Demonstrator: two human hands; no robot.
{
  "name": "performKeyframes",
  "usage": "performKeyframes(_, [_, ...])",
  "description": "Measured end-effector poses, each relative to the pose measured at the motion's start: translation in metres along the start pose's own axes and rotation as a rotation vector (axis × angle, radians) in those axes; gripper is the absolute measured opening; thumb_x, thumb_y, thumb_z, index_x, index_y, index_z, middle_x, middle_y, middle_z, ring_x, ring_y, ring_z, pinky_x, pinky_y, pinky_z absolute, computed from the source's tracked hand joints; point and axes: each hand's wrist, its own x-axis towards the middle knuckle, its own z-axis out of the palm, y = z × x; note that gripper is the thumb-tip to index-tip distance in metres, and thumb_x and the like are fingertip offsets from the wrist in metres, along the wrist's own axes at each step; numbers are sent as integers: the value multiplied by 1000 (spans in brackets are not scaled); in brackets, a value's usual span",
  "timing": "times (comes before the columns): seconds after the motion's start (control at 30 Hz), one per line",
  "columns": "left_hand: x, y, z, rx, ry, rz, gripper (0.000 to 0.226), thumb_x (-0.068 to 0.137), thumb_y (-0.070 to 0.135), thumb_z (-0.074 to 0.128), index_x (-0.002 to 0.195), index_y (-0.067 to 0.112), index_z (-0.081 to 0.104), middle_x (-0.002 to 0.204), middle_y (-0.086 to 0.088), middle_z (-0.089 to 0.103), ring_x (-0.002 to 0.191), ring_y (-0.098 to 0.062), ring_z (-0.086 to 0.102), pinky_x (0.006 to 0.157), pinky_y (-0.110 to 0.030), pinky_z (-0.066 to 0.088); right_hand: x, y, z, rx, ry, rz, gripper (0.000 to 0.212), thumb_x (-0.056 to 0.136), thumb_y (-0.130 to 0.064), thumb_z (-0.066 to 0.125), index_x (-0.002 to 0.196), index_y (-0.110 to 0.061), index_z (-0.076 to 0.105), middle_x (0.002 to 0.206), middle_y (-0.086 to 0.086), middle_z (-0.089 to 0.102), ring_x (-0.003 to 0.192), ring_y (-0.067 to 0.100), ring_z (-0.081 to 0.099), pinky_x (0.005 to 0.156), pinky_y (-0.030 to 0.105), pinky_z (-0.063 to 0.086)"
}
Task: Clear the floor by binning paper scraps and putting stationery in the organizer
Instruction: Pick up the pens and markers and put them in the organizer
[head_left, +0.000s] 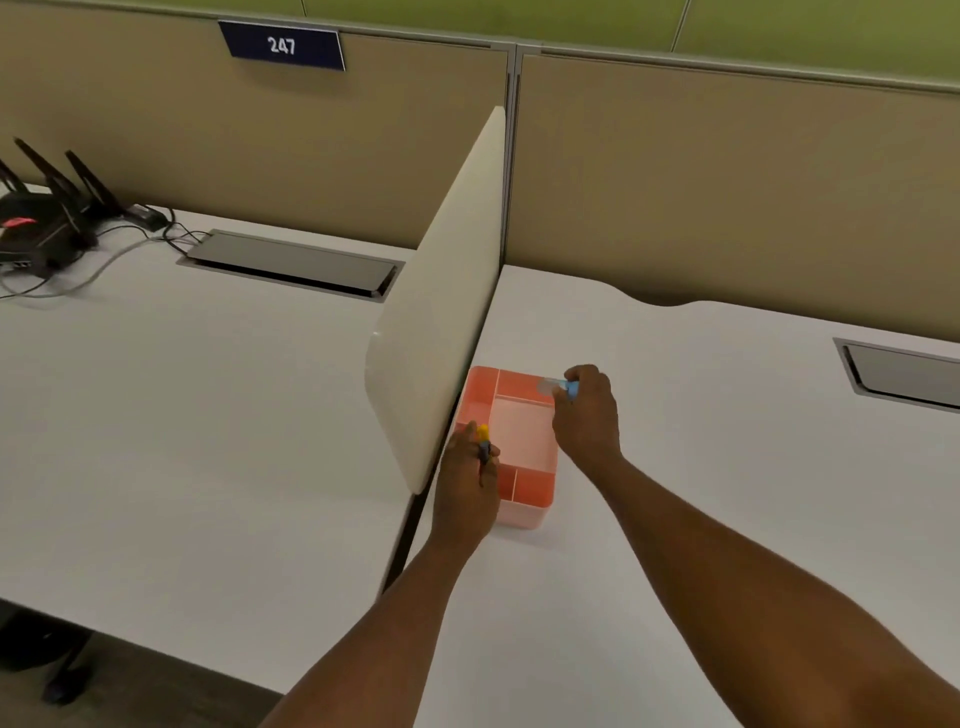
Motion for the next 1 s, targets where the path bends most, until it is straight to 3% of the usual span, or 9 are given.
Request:
performKeyframes(0.1, [0, 1, -2, 29, 73, -66, 12, 88, 4, 64, 89, 15, 58, 90, 4, 60, 86, -11, 58, 83, -17, 51, 27, -1, 5, -119, -108, -58, 23, 93, -14, 58, 115, -10, 54, 118, 14, 54, 94, 21, 56, 77, 27, 44])
performKeyframes(0.17, [1, 1, -5, 60, 65, -100, 15, 85, 7, 69, 87, 17, 57, 89, 4, 58, 84, -9, 57, 76, -13, 49, 41, -1, 10, -210, -191, -75, 24, 92, -13, 56, 116, -9, 57, 118, 16, 56, 102, 27, 58, 82, 31, 46])
performKeyframes(0.27, [1, 3, -8, 99, 7, -168, 9, 86, 16, 70, 88, 15, 61, 87, 4, 60, 79, -11, 57, 74, -19, 46, 52, 5, 15, -320, -255, -81, 28, 91, -9, 51, 118, -7, 56, 118, 17, 58, 109, 32, 56, 90, 38, 47])
performKeyframes(0.4, [0, 7, -11, 125, -51, -199, 11, 84, 15, 69, 80, 12, 59, 81, -5, 65, 74, -17, 60, 66, -22, 48, 58, 12, 21, -335, -233, -61, 16, 89, -8, 50, 104, -7, 54, 106, 15, 61, 98, 30, 57, 79, 38, 47])
performKeyframes(0.47, [0, 10, -13, 134, -55, -180, 12, 83, 13, 67, 77, 10, 57, 78, -7, 63, 71, -18, 57, 62, -18, 45, 61, 11, 22, -351, -253, -63, 25, 88, -13, 55, 112, -7, 55, 112, 16, 59, 103, 31, 56, 84, 39, 49])
performKeyframes(0.57, [1, 7, -16, 135, -58, -173, 7, 83, 12, 68, 88, 9, 63, 86, -5, 67, 76, -14, 58, 61, -8, 39, 58, 12, 21, -346, -270, -32, 46, 87, -25, 64, 128, -9, 51, 126, 16, 56, 118, 32, 52, 96, 41, 45])
performKeyframes(0.67, [1, 7, -16, 150, -81, -172, 25, 83, 16, 72, 105, 9, 64, 97, -4, 66, 87, -15, 61, 72, -13, 46, 50, 16, 13, -312, -262, 20, 62, 85, -39, 70, 134, -10, 46, 131, 14, 55, 123, 31, 50, 98, 42, 44])
performKeyframes(0.83, [-4, 12, -20, 187, -90, -146, 30, 83, 18, 73, 108, 6, 63, 101, -7, 67, 92, -21, 63, 80, -28, 52, 21, 23, -3, -265, -218, 4, 54, 88, -36, 65, 133, -12, 47, 131, 12, 57, 121, 29, 54, 100, 41, 44])
performKeyframes(1.0, [-20, 21, -28, 187, -83, -114, 38, 80, 22, 78, 110, 7, 62, 99, -2, 65, 81, -14, 60, 72, -20, 44, -29, 29, -24, -183, -160, -56, 46, 92, -36, 59, 130, -11, 51, 128, 10, 59, 118, 28, 55, 99, 39, 43])
